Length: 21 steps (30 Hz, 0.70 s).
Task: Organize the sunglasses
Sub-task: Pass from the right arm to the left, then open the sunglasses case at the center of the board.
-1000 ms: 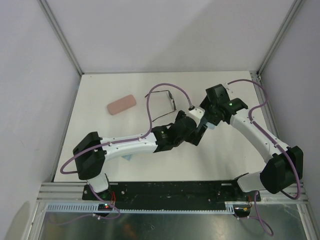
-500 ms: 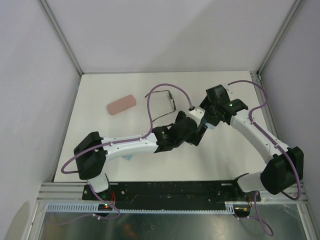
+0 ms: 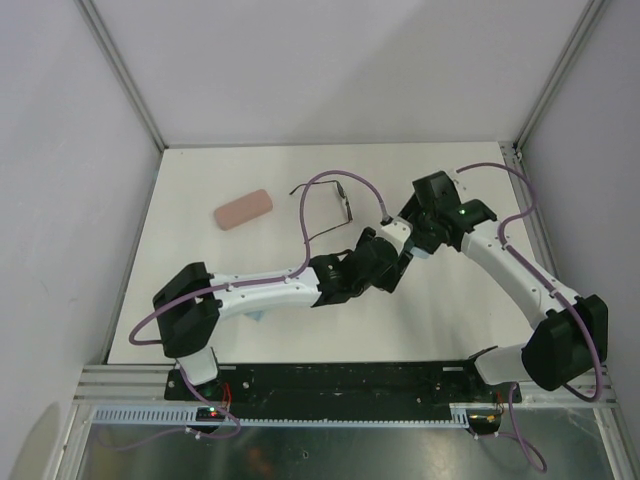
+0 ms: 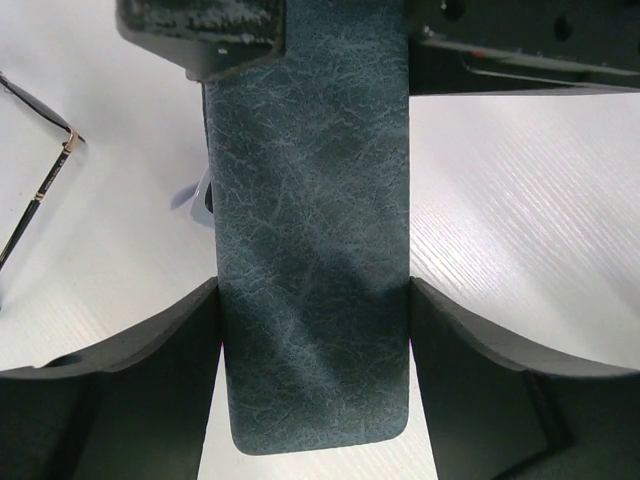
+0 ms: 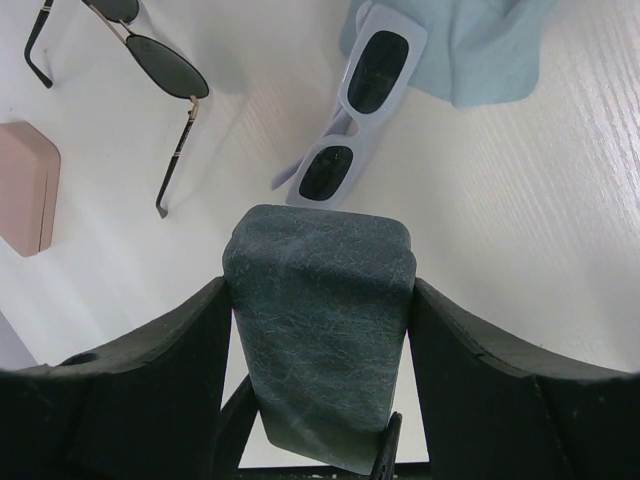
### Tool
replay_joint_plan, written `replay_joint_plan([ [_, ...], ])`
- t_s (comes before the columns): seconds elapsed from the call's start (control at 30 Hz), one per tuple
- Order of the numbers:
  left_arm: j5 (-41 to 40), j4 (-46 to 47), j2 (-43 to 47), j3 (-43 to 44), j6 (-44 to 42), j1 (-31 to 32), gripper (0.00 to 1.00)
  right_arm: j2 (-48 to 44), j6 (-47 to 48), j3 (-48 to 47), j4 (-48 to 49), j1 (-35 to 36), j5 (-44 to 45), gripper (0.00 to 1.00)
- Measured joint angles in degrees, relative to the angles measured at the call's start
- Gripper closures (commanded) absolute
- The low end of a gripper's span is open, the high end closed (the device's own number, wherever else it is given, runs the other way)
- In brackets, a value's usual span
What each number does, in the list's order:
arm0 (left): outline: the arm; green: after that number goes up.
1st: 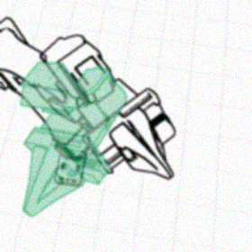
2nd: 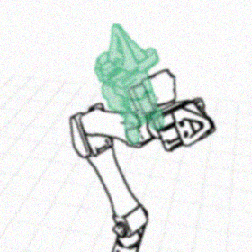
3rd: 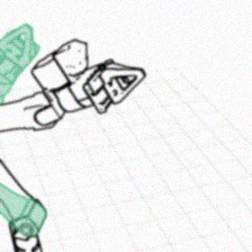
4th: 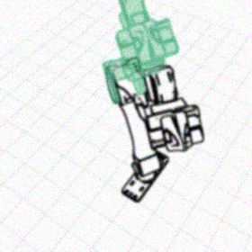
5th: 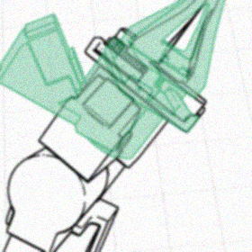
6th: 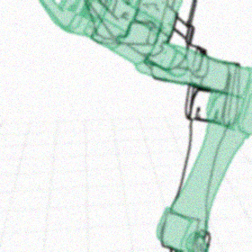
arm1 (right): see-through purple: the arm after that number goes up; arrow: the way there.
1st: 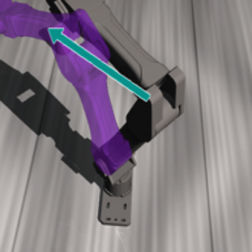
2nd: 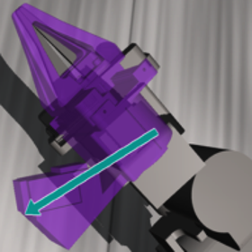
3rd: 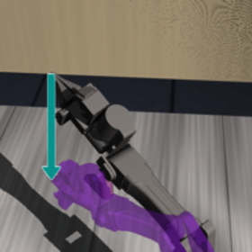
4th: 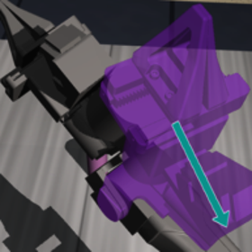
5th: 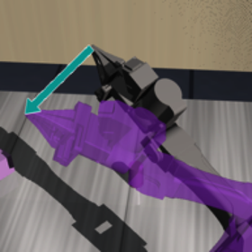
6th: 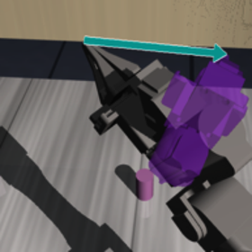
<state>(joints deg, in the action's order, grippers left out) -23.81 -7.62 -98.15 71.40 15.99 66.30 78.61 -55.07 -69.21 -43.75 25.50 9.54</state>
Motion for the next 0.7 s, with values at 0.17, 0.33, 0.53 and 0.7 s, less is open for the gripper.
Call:
replay_joint_plan([
  [0.17, -0.07, 0.02, 0.00, 0.00, 0.33, 0.07, 0.76, -0.50, -0.39, 0.00, -0.09, -0.55, -0.37, 0.03],
  [0.33, 2.75, 0.72, 0.33, -1.05, 3.45, -1.57, 0.83, -4.35, 1.64, 2.29, 2.14, -4.28, -3.58, 0.01],
  [0.53, 18.73, 8.55, 5.77, -12.83, 11.85, -12.61, 0.84, -16.31, 6.45, 11.78, 10.29, -16.98, -13.46, 0.01],
  [0.7, 30.40, 14.69, 11.63, -19.78, 19.17, -21.31, 0.79, -23.96, 11.06, 19.32, 19.41, -24.37, -24.13, 0.01],
])
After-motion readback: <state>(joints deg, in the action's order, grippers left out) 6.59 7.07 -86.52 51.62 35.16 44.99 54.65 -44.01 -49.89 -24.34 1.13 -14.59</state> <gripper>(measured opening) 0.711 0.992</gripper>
